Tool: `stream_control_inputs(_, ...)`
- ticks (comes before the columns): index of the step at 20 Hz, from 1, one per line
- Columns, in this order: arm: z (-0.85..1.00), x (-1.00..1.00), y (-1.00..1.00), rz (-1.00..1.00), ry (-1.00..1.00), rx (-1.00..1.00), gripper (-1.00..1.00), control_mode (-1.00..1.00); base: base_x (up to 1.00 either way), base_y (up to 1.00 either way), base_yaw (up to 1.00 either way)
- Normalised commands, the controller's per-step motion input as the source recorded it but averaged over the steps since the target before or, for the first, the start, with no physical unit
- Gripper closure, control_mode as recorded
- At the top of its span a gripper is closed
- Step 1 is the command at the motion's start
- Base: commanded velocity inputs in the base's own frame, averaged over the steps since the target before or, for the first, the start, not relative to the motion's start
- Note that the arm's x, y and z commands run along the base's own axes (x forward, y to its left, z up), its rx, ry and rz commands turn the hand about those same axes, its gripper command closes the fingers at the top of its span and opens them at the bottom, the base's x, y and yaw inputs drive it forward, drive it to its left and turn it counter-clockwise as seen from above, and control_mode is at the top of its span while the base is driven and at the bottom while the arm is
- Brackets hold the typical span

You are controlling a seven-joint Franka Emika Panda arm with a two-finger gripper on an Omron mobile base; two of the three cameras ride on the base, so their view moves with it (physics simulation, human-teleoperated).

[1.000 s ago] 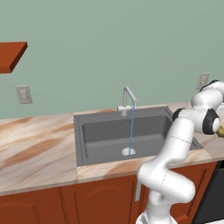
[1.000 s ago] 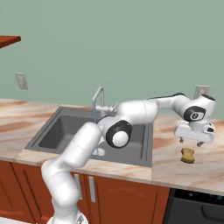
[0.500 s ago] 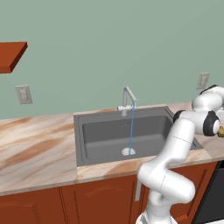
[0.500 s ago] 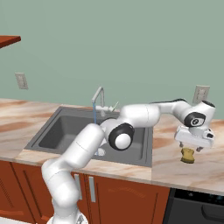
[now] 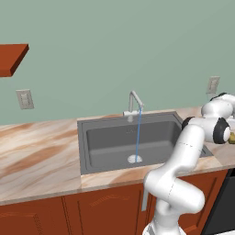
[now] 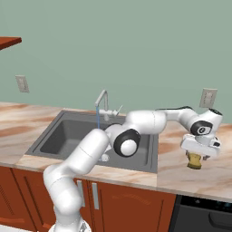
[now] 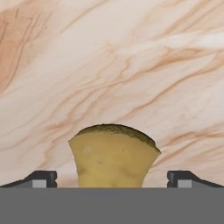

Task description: Soak the sponge with water for a few seconds and then drop it inside the sink.

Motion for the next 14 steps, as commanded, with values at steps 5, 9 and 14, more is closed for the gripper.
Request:
stream_control_inputs(5,-0.31,-0.07,0.0,0.0,0.0,0.0,-1.0,-1.0,0.0,0.0,0.0)
stream_control_inputs(9,-0.25,-0.06,0.0,0.0,0.0,0.0,-1.0,-1.0,0.0,0.0,0.0)
stream_control_inputs(14,-0.02,0.0,0.0,0.0,0.0,0.0,-1.0,-1.0,0.0,0.0,0.0)
